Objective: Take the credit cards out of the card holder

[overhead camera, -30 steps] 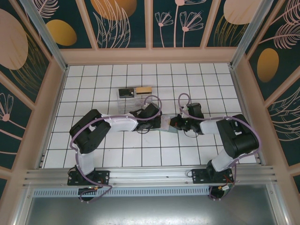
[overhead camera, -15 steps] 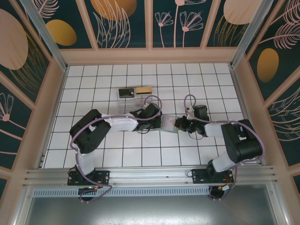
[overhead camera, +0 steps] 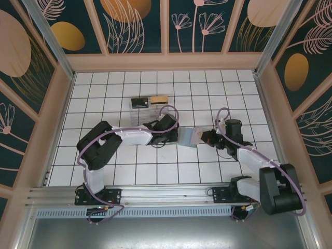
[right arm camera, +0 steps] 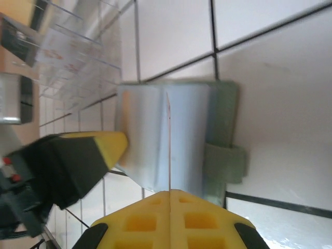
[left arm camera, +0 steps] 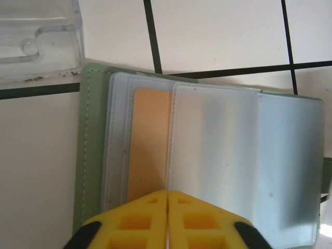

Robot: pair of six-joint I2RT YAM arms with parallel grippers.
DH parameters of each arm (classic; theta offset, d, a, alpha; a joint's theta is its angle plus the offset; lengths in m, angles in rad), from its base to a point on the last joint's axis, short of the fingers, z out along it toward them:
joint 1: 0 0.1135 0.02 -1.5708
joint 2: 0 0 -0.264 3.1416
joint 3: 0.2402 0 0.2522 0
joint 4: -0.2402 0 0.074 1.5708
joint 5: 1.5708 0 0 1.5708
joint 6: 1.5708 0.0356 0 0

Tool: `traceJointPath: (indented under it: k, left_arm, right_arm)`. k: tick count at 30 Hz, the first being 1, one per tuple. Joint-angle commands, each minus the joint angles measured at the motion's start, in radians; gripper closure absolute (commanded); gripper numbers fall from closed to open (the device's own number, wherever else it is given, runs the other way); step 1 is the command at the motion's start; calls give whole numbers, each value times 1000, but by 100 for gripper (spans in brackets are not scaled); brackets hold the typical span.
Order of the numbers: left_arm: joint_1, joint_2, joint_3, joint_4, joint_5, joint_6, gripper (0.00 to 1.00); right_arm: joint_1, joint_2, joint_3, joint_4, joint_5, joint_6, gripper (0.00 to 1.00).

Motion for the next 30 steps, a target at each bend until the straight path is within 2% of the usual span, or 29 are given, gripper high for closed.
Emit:
traceJointPath:
  k: [1,2,4,5,8,10,11,17,21,25,30]
  left_arm:
    - [7,-74,3,-17,-36,-12,76]
    - [7,-96,3,-3,-44,-12,70]
    - [7,-145,-1,24,-66,-13,65]
    - [7,-168,-2,31,-79,-12,59]
    - [7,-257,-9,34,-130,-10,32]
    - [7,-327,-28,38,-175,-6,8]
    - [7,-359,-38,38,-198,-6,2]
    - [9,-611,-158,10,-409,-8,1]
    - [9,-827,-292,23,-525,-16,1]
    - [11,-993,-394,23,-580,-8,1]
    - [11,-1165,-486,2,-615,14,1]
  right_arm:
    - [-4,-32,67,-65,-8,-27,100]
    - [-4,-33,80,-69,-8,-31,100]
    - [-4,-34,107,-75,-13,-40,100]
    - [-3,-33,120,-78,-13,-42,100]
    - [11,-31,169,-99,-5,-66,100]
    - [34,-26,217,-132,16,-97,100]
    - [46,-20,245,-152,28,-115,100]
    - [167,51,440,-275,107,-272,100]
    - [294,132,602,-381,244,-390,100]
    - [401,237,770,-478,398,-499,100]
    - [546,444,1051,-680,618,-695,100]
